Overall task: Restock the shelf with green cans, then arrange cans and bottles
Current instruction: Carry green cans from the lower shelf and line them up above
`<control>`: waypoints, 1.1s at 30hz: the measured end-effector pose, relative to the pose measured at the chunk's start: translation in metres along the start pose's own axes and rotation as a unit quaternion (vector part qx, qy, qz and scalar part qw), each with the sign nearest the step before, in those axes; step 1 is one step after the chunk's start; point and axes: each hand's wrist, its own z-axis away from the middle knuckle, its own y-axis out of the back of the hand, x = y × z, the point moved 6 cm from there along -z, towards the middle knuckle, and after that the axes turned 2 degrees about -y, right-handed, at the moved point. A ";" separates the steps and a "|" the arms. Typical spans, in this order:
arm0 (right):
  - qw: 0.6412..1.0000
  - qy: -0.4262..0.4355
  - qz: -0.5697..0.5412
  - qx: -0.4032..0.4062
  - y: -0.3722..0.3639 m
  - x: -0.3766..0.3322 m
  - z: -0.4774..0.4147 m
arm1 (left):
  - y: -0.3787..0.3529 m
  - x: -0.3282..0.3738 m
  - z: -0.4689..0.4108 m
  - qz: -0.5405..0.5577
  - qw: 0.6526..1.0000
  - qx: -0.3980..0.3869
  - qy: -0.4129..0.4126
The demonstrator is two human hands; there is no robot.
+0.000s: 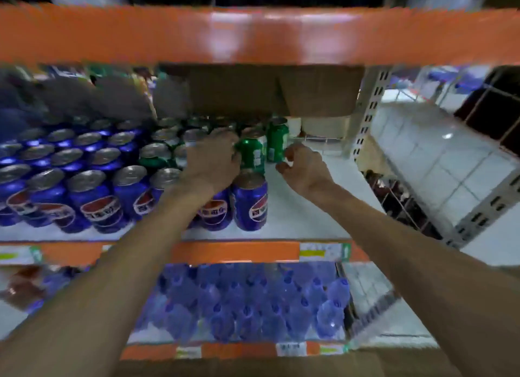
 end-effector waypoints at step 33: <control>0.982 0.059 -0.153 0.093 0.012 -0.002 -0.065 | 0.027 0.009 -0.044 0.243 0.964 0.046 0.098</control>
